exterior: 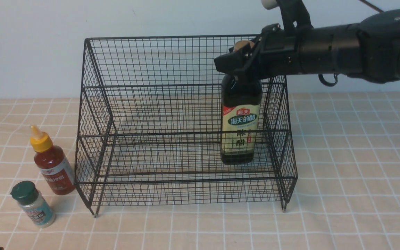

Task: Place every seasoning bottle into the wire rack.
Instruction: Use the right arm to put the condiment bottle back on the shelf

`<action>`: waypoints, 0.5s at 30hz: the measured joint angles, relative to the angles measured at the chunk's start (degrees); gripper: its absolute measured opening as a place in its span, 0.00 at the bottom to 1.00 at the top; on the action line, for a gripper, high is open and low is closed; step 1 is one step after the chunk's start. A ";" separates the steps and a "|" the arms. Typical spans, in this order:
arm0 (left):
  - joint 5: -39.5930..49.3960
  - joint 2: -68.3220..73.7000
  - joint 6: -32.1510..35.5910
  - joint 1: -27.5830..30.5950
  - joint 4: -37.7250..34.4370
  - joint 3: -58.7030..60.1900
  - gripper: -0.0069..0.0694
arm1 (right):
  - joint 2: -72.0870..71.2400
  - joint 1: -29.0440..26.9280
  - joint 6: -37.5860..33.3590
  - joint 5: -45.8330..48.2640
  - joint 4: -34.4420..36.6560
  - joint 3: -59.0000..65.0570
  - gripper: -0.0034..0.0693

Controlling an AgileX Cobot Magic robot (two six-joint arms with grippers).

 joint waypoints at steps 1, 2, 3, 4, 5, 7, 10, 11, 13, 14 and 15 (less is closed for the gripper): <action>0.00 0.00 0.00 0.00 0.00 0.00 0.08 | 0.00 0.00 0.05 0.00 -0.06 0.00 0.48; 0.00 0.00 0.00 0.00 0.00 0.00 0.08 | 0.00 0.00 0.05 0.00 -0.06 0.00 0.48; 0.00 0.00 0.00 0.00 0.00 0.00 0.08 | 0.00 0.00 0.05 0.00 -0.06 0.00 0.48; 0.00 0.00 0.00 0.00 0.00 0.00 0.08 | -0.07 0.00 0.11 0.07 0.21 -0.07 0.51; 0.00 0.00 0.00 0.00 0.00 0.00 0.08 | -0.26 0.00 0.17 0.07 0.36 -0.07 0.54; 0.00 0.00 0.00 0.00 0.00 0.00 0.08 | -1.32 0.00 0.31 0.12 0.41 -0.07 0.60; 0.00 0.00 0.00 0.00 0.00 0.00 0.08 | -3.21 0.00 0.54 -0.05 0.05 -0.07 0.63; 0.00 0.00 0.00 0.00 0.00 0.00 0.08 | -4.45 0.00 0.83 -0.35 -0.13 -0.07 0.63; 0.00 0.00 0.00 0.00 0.00 0.00 0.08 | -8.16 0.00 2.18 -1.98 -0.88 -0.13 0.63; 0.00 0.00 0.00 0.00 0.00 0.00 0.08 | -8.76 0.00 2.50 -2.11 -0.96 -0.12 0.63; 0.00 0.00 0.00 0.00 0.00 0.00 0.08 | -10.56 0.00 3.84 -2.95 -1.53 -0.18 0.63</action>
